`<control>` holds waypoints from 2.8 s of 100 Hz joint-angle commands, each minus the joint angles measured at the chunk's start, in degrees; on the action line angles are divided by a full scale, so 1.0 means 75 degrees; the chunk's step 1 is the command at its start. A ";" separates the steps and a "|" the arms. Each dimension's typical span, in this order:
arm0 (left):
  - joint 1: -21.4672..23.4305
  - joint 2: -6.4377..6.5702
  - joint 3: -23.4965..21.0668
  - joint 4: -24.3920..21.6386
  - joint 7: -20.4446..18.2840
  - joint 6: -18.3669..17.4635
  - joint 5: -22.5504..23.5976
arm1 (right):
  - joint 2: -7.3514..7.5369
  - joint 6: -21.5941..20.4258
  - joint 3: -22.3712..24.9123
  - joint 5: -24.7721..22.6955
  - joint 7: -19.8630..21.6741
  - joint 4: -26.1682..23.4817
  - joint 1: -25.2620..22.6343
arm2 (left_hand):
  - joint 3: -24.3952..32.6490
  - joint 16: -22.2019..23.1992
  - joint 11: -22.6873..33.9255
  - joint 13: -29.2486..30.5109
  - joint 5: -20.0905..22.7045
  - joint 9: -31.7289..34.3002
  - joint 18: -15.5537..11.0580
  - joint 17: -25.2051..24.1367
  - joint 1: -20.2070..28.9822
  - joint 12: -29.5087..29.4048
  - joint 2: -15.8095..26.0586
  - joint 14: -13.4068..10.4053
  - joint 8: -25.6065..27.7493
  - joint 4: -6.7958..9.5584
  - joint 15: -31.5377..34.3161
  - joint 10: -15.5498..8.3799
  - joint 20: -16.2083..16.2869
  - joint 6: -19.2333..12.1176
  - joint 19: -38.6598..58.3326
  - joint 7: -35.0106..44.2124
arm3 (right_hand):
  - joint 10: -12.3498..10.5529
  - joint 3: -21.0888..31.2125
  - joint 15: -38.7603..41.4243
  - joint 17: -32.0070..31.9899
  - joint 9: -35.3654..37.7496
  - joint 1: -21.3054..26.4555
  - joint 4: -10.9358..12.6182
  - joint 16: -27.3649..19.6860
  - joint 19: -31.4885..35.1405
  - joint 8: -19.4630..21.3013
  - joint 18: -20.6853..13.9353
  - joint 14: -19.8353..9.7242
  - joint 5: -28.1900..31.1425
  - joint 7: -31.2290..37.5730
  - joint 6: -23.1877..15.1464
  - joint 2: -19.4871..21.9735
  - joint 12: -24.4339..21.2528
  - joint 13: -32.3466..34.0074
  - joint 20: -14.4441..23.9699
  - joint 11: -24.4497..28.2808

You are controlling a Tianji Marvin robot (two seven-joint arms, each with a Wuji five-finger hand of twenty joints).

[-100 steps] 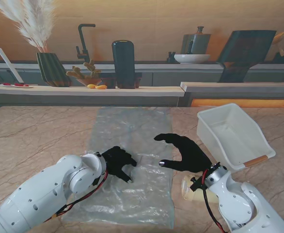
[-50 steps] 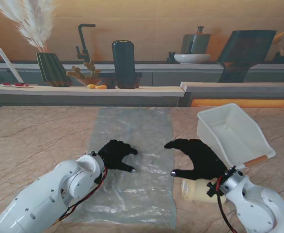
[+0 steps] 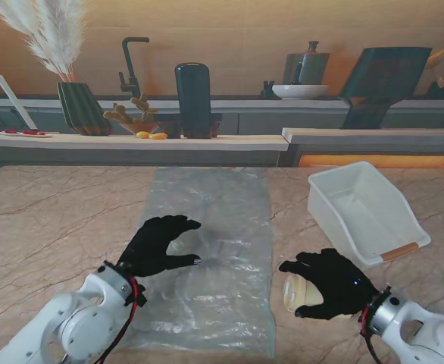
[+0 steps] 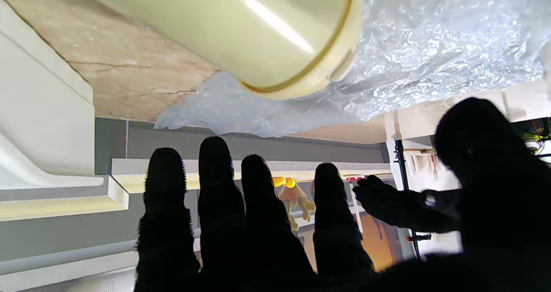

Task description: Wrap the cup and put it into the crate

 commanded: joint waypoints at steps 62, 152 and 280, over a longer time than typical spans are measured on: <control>0.0972 -0.0120 -0.0680 -0.0344 0.0598 -0.0232 -0.0143 | 0.0401 0.0695 -0.1280 -0.0665 0.2116 0.1272 0.1442 | -0.0142 0.0094 -0.0213 0.0303 0.0341 0.0379 0.0195 0.0063 0.0126 -0.0007 0.0229 0.0127 -0.0056 0.0083 0.0114 0.0066 0.0111 0.0038 0.0525 -0.0212 | -0.0250 0.1997 0.2335 0.1779 0.0457 0.2452 0.0392 0.1435 0.3036 0.0701 -0.0852 -0.0731 0.0306 0.2130 -0.1128 -0.1271 0.0986 0.1635 0.0489 0.1725; 0.2338 -0.0042 -0.2101 -0.0643 0.1008 -0.0720 0.1236 | 0.0030 -0.0025 -0.3756 0.1325 0.0114 0.1859 0.4099 | -0.0143 0.0112 -0.0228 0.0371 0.0302 0.0400 0.0129 0.0069 0.0174 0.0017 0.0032 0.0105 -0.0015 0.0094 0.0145 0.0037 -0.0039 0.0011 0.0720 -0.0210 | -0.0585 0.3733 0.5482 0.3417 0.3161 0.4093 -0.0601 0.2655 0.6006 0.1369 -0.1565 -0.0824 0.3518 0.4586 -0.1581 -0.2052 0.1913 0.3490 0.0666 0.3337; 0.4011 0.0151 -0.3782 -0.1276 0.0619 -0.1651 0.3160 | -0.0508 0.2888 -0.9992 0.3938 0.1841 0.4156 0.8567 | 0.3678 0.0958 0.0646 0.0490 -0.0604 0.0286 0.0137 0.0064 -0.1527 0.0921 -0.1457 -0.0345 0.1050 -0.0052 0.0741 -0.0407 0.1925 0.0154 0.2214 0.1078 | 0.0098 0.0919 0.1399 -0.0372 -0.0787 0.1231 0.0950 0.0552 0.2026 0.0439 -0.0019 -0.0027 0.0080 0.1409 -0.0029 -0.0562 0.0402 -0.0214 -0.0503 0.1484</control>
